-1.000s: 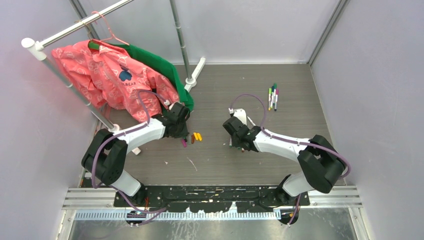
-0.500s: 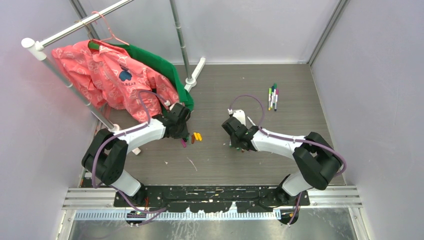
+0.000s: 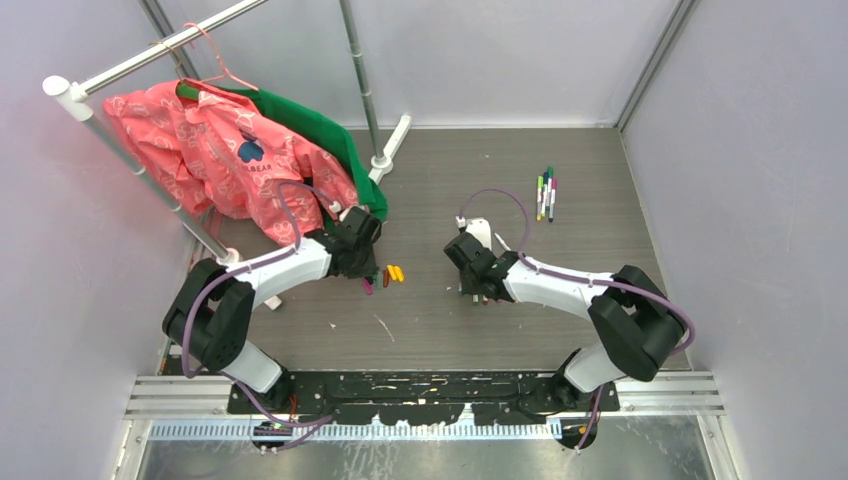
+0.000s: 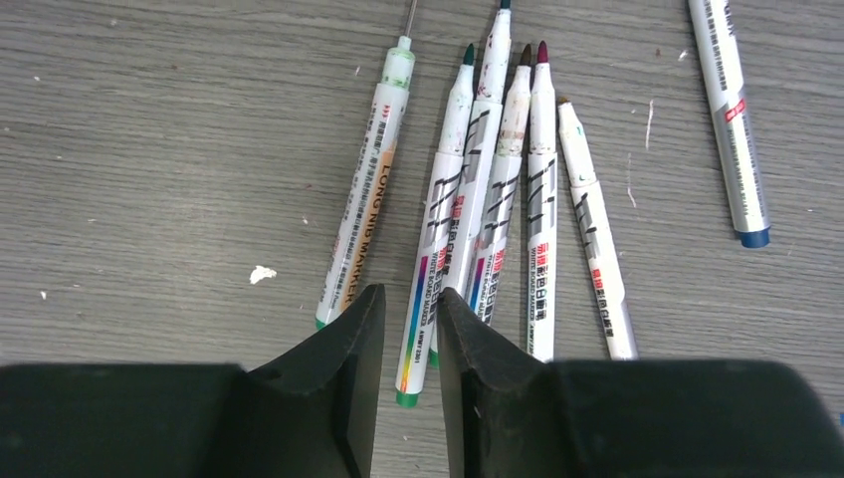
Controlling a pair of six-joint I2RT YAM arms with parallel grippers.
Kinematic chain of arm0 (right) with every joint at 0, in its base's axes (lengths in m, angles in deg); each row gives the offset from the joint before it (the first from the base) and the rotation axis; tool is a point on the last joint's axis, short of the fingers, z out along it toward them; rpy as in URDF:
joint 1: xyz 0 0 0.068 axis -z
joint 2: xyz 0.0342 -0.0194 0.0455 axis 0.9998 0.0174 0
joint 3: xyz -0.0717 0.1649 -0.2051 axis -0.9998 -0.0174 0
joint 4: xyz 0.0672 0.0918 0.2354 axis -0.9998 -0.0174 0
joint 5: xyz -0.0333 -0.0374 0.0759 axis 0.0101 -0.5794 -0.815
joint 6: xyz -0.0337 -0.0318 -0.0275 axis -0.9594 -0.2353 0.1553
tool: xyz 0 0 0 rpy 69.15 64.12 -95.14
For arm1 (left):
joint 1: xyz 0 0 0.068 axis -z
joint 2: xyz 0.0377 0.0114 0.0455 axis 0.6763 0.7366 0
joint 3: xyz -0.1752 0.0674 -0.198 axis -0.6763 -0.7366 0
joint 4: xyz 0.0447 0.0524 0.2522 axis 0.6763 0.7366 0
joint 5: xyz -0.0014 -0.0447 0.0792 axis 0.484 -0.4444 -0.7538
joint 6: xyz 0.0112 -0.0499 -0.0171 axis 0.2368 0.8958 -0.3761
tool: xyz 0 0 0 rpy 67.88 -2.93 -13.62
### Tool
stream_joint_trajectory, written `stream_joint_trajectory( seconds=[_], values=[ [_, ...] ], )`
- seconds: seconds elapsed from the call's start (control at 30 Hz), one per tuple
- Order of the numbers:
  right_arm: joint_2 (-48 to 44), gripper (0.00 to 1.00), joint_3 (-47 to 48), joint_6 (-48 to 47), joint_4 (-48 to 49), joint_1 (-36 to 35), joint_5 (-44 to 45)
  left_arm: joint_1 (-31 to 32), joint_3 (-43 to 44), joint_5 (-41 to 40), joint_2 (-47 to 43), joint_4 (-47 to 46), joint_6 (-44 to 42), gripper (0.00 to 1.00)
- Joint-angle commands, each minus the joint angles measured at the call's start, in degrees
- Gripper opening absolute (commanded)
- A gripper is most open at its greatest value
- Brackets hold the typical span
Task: Open the pen caps
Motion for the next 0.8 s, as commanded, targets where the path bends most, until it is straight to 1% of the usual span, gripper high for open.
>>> stream_joint_trajectory(
  seconds=[0.0,0.07,0.1,0.2,0.27,0.33,0.37,0.43,0.57,0.67,0.77],
  values=[
    [-5.35,0.33,2.57,0.49,-0.15,0.21,3.13,0.63,1.07,-1.82,-3.72,0.74,0.07,0.24],
    [-6.97,0.35,3.47,-0.21,-0.92,0.66,5.33,0.85,1.92,-1.93,-4.5,1.17,0.08,0.24],
    [-7.41,0.35,4.11,-0.68,-1.25,1.48,5.64,1.0,2.34,-1.94,-4.85,1.32,0.08,0.26],
    [-7.8,0.36,6.36,-2.0,-1.46,6.59,4.66,1.42,3.9,-1.66,-5.74,1.52,0.24,0.32],
    [-7.48,0.36,7.77,-2.95,-1.01,10.54,3.62,1.71,4.75,-1.36,-6.08,1.07,0.35,0.37],
    [-6.6,0.36,9.19,-4.1,0.08,14.73,2.01,1.98,5.19,-1.07,-6.62,0.22,0.42,0.45],
    [-5.76,0.37,10.03,-4.56,0.61,16.97,1.08,2.12,5.31,-0.94,-6.82,-0.32,0.5,0.48],
    [-3.45,0.41,11.8,-5.6,1.91,21.12,-0.89,2.16,5.49,-0.61,-7.37,-1.41,0.71,0.57],
    [3.28,0.46,17.18,-7.95,3.22,26.94,-3.09,2.25,5.51,-0.31,-8.12,-3.38,0.79,0.67],
    [8.04,0.51,20.9,-9.3,3.95,30.21,-3.87,2.29,5.9,-0.84,-8.36,-4.14,0.63,0.72],
    [12.87,0.51,24.6,-9.38,4.23,33.39,-5.44,2.25,6.56,-0.82,-7.87,-4.57,0.33,0.73]
  ],
)
